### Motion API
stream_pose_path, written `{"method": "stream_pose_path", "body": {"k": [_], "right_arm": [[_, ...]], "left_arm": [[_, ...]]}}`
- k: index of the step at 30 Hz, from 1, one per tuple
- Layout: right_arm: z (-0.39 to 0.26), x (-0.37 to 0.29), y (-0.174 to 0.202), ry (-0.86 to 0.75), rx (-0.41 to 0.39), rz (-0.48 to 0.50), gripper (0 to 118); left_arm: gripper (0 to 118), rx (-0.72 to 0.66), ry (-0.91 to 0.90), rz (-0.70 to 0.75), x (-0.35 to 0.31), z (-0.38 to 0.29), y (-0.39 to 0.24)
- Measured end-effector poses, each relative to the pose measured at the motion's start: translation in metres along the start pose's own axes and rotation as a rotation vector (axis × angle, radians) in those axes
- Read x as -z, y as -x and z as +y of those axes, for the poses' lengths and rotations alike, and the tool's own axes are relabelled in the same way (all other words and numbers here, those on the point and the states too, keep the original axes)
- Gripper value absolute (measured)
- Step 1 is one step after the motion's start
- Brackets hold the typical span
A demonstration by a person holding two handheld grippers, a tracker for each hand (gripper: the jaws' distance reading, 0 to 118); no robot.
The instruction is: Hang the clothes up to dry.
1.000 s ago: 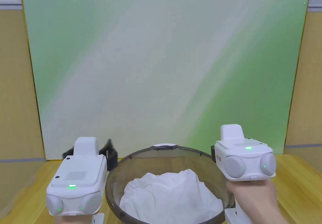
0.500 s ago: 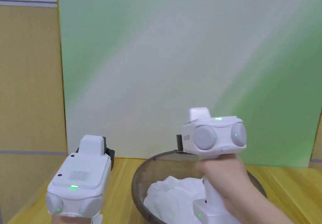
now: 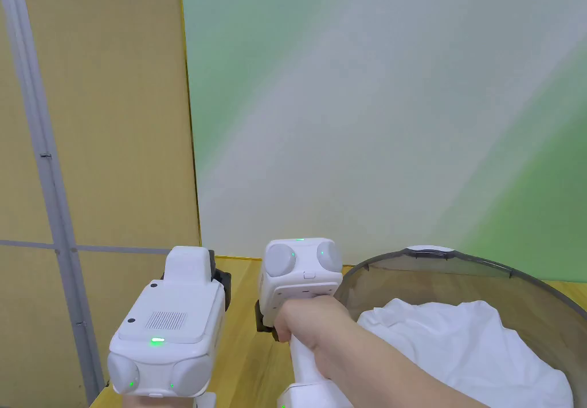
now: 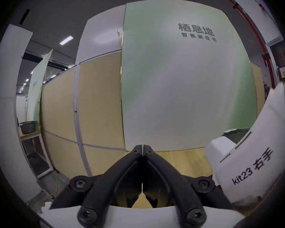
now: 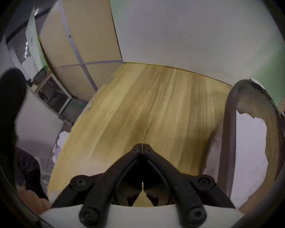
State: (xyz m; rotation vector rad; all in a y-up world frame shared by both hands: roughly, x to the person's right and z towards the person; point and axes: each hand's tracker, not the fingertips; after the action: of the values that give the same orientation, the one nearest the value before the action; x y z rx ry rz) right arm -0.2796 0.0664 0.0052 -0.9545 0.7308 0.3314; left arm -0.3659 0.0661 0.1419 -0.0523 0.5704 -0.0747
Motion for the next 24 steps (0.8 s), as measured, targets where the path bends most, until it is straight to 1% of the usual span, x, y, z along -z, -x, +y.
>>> {"method": "stream_pose_path", "body": {"k": [1, 3, 4, 5, 6, 7, 9, 10, 14, 15, 18, 19, 24], "right_arm": [[-0.001, 0.005, -0.010, 0.015, 0.015, -0.009, 0], [-0.010, -0.001, -0.031, -0.044, 0.094, -0.068, 0], [-0.011, -0.001, -0.037, -0.057, 0.059, 0.012, 0], [-0.014, -0.002, -0.044, 0.003, 0.049, -0.075, 0], [-0.016, -0.002, -0.053, 0.022, 0.023, -0.114, 0], [-0.021, -0.005, -0.062, 0.001, 0.008, -0.086, 0], [-0.028, -0.010, -0.092, -0.002, 0.034, -0.099, 0], [-0.028, -0.009, -0.108, 0.001, 0.049, -0.127, 0], [-0.039, -0.015, -0.179, -0.007, 0.052, -0.212, 0], [-0.039, -0.012, -0.202, 0.002, 0.067, -0.242, 0], [-0.049, -0.016, -0.258, 0.016, 0.082, -0.277, 0], [-0.055, -0.023, -0.272, 0.015, 0.090, -0.297, 0], [-0.064, -0.030, -0.332, 0.045, 0.061, -0.352, 0]], "left_arm": [[0, 0.001, 0.005, -0.001, 0.002, -0.001, -0.001], [0, 0.005, 0.015, -0.014, 0.002, -0.004, -0.008], [0, 0.003, 0.018, -0.017, 0.003, -0.005, -0.011], [0, -0.004, 0.017, -0.025, 0.003, -0.005, -0.015], [0, -0.006, 0.020, -0.032, 0.003, -0.004, -0.019], [0, -0.003, 0.027, -0.041, 0.005, -0.005, -0.024], [0, -0.010, 0.031, -0.051, 0.008, -0.006, -0.034], [0, -0.019, 0.034, -0.064, 0.009, -0.007, -0.041], [0, -0.001, 0.054, -0.089, 0.013, -0.012, -0.063], [0, -0.007, 0.055, -0.093, 0.014, -0.014, -0.069], [0, 0.002, 0.073, -0.106, 0.021, -0.019, -0.083], [0, 0.006, 0.079, -0.110, 0.023, -0.021, -0.086], [0, 0.001, 0.110, -0.124, 0.030, -0.022, -0.105]]}}
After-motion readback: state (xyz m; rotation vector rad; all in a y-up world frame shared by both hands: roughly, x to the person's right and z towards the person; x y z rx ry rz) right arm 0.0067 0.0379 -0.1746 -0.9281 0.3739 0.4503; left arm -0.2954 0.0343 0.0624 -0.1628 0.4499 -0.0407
